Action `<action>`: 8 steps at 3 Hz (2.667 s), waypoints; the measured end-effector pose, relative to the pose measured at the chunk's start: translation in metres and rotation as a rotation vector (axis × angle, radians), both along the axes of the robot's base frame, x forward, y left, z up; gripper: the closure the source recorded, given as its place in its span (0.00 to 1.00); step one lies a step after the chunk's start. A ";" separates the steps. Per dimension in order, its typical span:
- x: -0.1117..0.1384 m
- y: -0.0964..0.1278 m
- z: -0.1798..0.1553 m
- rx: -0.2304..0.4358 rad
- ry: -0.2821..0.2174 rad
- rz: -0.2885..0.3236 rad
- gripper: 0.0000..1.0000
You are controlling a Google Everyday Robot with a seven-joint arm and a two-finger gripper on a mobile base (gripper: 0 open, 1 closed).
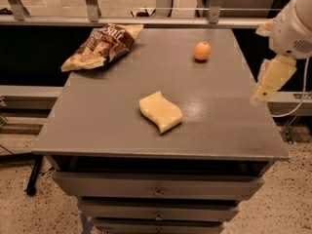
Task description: Move orange near brown chip bag
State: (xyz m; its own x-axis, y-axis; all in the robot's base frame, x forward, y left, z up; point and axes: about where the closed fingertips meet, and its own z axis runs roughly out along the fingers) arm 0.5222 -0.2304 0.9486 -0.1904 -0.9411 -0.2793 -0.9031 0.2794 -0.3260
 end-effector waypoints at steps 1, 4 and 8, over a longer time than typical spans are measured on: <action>0.065 -0.015 -0.007 0.089 -0.086 -0.034 0.00; 0.207 -0.024 -0.035 0.559 -0.215 -0.159 0.00; 0.253 0.039 -0.100 0.809 -0.169 -0.212 0.02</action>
Offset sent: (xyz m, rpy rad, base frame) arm 0.2051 -0.0449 -0.0047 0.4637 -0.2600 -0.1255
